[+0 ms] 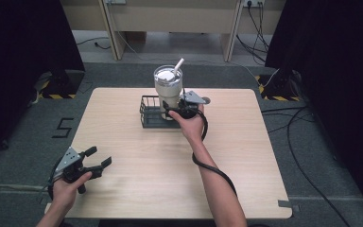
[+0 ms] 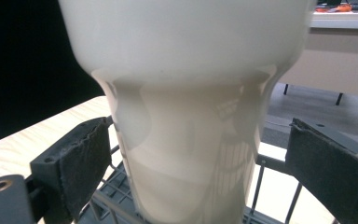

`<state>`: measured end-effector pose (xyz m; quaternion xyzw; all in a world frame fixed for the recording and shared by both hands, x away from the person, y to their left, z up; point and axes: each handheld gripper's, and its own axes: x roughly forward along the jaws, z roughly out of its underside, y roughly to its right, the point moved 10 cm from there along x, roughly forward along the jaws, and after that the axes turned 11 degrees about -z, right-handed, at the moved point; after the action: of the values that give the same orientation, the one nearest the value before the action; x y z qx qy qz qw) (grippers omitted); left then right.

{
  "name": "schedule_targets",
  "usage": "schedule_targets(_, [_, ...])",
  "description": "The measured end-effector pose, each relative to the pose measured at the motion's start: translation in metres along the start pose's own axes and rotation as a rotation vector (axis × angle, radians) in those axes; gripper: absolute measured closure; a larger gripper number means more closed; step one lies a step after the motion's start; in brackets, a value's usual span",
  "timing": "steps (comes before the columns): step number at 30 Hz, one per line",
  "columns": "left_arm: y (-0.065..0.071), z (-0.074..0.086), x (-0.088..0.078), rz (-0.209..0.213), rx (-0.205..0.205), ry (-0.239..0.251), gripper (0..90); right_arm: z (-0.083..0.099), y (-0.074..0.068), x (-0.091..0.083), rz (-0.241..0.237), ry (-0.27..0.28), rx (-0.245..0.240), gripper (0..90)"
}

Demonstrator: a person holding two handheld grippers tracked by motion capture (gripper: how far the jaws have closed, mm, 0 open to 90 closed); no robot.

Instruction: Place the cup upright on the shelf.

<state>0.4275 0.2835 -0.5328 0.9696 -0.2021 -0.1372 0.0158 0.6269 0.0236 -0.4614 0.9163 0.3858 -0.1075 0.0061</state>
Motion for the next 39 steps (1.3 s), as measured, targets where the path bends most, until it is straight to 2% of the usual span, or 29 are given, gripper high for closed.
schedule_targets(17, [0.000,0.002,0.000,-0.003,0.004,-0.007,14.6,0.005,0.001,-0.033,-0.004,-0.011,0.001,14.0])
schedule_targets(39, [0.000,0.002,0.000,-0.012,0.008,-0.008,14.6,0.012,0.003,-0.084,0.015,-0.024,-0.008,15.0])
